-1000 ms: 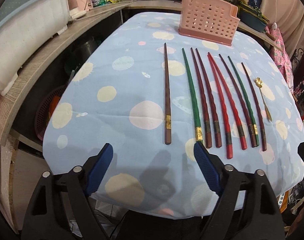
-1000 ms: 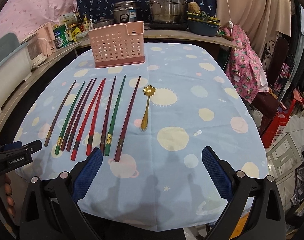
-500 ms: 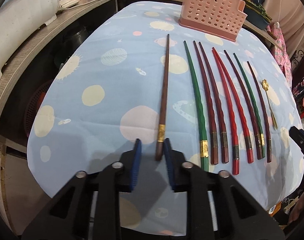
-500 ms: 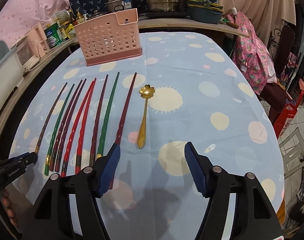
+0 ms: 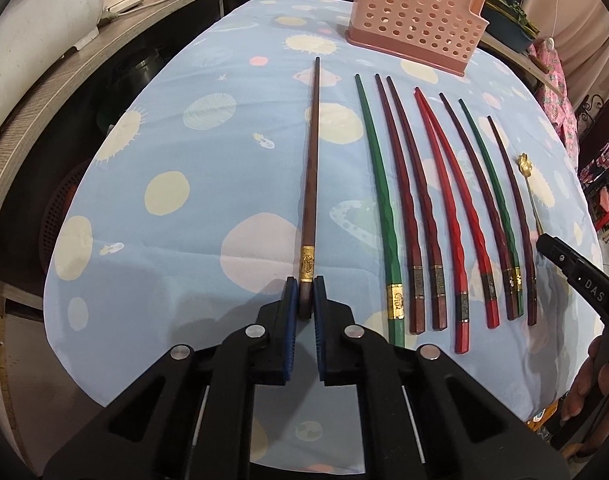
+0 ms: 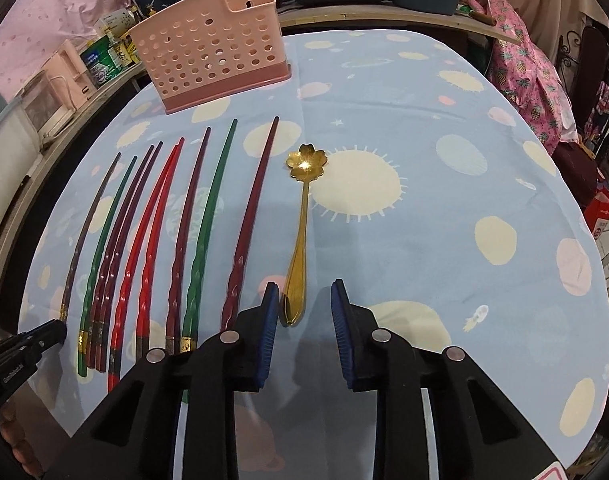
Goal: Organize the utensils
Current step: 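Grasp the dark brown chopstick with the left tool while the right tool grasps the gold spoon, then lift the chopstick and spoon and carry both over the pink basket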
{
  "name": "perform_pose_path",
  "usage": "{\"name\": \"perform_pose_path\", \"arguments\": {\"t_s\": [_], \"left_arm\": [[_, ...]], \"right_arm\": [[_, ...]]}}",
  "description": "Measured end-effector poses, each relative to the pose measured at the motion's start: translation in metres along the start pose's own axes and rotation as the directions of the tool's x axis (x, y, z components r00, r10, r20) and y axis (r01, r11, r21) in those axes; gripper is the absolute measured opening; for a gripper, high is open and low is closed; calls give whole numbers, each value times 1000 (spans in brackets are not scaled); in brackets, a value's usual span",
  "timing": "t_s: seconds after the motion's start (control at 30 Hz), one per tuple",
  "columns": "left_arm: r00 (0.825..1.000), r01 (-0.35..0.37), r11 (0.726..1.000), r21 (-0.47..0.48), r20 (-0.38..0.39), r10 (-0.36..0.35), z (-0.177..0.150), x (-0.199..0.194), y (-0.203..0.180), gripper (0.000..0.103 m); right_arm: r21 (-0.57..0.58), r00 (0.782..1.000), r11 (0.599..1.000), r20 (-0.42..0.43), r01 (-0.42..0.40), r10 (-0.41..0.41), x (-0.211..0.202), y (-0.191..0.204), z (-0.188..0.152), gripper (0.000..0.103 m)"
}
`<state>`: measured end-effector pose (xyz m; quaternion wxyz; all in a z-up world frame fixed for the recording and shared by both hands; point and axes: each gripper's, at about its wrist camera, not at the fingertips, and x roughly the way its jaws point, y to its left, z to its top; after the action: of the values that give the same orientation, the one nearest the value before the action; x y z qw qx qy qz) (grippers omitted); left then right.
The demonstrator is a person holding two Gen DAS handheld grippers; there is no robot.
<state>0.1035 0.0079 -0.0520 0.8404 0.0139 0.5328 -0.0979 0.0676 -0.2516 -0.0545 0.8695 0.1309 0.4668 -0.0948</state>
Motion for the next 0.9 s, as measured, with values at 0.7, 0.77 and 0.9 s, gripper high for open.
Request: {"name": "perform_pose_path", "arguments": {"t_s": [0.7,0.77,0.9], "left_arm": [[998,51,997,-50,38,-49,5,-23,9,8],[997,55,997,-55,61,-51,9,-34,10,8],[992,63,996,-66,116,-55,21,-57,12,7]], "right_arm": [[24,999,1000,52,-9,8,-30,-12,4,11],[30,998,1000,65,-9,7,-36,-14,7,11],[38,996,999,88,-11,8,-47,-18,15,10]]}}
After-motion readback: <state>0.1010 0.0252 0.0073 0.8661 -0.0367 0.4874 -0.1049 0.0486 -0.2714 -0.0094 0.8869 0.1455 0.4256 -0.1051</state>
